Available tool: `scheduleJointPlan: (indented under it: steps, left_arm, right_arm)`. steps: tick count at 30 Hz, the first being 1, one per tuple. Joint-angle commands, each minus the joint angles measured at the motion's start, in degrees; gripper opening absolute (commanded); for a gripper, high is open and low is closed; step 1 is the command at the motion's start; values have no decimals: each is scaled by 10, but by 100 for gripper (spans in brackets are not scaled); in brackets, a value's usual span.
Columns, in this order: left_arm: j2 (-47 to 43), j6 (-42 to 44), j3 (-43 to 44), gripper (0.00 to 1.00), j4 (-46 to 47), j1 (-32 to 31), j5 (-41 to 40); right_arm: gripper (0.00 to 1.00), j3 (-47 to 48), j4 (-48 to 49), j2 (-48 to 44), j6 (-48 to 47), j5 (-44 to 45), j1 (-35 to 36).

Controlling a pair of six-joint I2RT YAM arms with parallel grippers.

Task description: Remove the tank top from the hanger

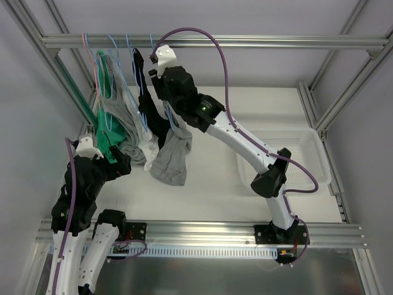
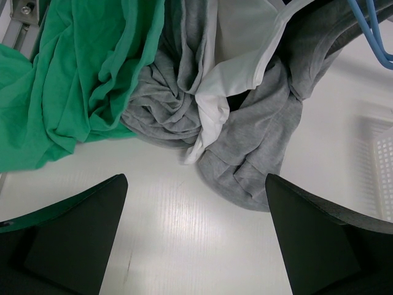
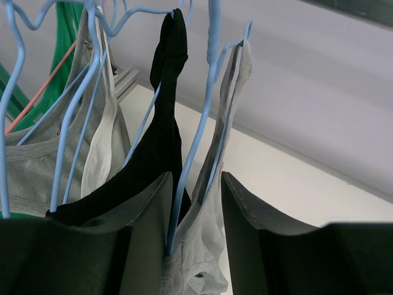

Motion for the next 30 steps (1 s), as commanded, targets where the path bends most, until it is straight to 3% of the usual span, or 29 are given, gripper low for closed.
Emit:
scheduleJointPlan:
  steps: [1,7,14,18,30]
  left_arm:
    - [5,1,-2,99,18,-2,13]
    - [5,1,-3,99,18,-2,14]
    - [5,1,-3,99,18,-3,14]
    - [4,1,-3,99,18,-3,14]
    - [0,1,-3,99,18,-3,11]
  right_arm:
    - [41,18,33,-32,-14,24,-2]
    - [17,12,32,-42,-16,21,-7]
    - [14,13,36,-46,-17,22,-8]
    - [0,13,38,-49,-13,22,-10]
    - [0,-21,112,-82,7,28,-14]
